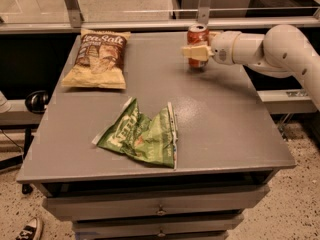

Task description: Move coke can near brown chip bag

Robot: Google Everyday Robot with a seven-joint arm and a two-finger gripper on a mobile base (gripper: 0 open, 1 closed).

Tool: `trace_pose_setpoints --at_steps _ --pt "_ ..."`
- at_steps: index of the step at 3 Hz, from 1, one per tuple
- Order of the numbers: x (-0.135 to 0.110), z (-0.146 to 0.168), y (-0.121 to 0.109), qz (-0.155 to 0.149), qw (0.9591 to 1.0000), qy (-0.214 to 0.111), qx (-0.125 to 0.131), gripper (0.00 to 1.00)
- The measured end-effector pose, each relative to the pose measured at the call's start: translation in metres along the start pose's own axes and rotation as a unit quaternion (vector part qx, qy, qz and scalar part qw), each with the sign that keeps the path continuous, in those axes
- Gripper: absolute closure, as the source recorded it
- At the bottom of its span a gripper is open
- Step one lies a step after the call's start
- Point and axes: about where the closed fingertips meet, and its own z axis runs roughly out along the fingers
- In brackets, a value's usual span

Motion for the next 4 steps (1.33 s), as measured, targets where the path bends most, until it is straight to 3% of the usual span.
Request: trace_pose_setpoints --at_steps 1,2,4 --pt "-0.022 0.011 0.014 -0.002 0.9995 -0.024 -0.02 0.87" --pt "-0.043 0.03 0.054 -0.002 0.9968 -0.043 -0.068 1.0" --pt "-0.044 0.064 0.15 0.003 0.9847 -0.046 -0.168 1.0"
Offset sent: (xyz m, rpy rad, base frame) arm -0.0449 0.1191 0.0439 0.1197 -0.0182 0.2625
